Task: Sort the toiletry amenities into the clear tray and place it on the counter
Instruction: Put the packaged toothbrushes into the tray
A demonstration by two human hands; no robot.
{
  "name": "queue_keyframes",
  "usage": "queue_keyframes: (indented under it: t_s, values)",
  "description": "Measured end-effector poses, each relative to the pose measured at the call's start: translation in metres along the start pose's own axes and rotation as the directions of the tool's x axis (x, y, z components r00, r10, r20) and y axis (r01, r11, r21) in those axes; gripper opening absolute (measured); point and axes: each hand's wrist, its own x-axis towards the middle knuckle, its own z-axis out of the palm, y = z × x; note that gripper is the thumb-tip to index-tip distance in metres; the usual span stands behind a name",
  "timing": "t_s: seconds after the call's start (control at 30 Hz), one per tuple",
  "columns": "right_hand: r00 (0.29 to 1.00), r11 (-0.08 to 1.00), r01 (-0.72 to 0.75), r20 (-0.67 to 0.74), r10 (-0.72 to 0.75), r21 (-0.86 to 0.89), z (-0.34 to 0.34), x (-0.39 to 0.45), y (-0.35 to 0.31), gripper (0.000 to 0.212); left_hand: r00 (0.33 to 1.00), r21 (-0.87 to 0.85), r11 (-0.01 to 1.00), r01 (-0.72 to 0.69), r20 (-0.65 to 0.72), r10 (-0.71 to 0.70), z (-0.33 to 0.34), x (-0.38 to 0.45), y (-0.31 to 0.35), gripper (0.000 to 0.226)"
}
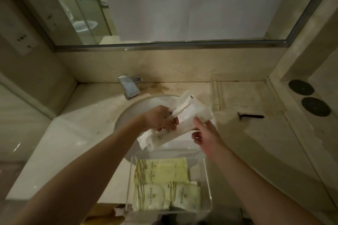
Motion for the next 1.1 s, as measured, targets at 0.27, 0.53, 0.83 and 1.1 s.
queue_keyframes:
  t_s: [0.27,0.53,0.83,1.1]
  values:
    - [0.999,0.881,0.053,0.027,-0.045,-0.469,-0.015,-0.022,0.027,0.017,0.968,0.375,0.92,0.117,0.166,-0.191,0.023,-0.025,-0.046,0.014]
    - [0.986,0.835,-0.13,-0.159,0.052,-0.535,-0.016,-0.021,0.063,0.009,0.956,0.023,0.956,0.293,-0.003,-0.293,0.032,-0.032,-0.067,0.011]
    - [0.968,0.844,-0.206,-0.229,0.102,-0.495,-0.005,-0.016,0.07,0.008,0.908,-0.126,0.924,0.362,0.272,-0.318,0.032,-0.04,-0.064,0.038]
    - [0.985,0.401,-0.168,-0.168,0.036,-0.9,0.001,-0.021,0.056,0.026,0.949,-0.062,0.969,0.239,0.227,-0.219,0.04,-0.032,-0.072,0.013]
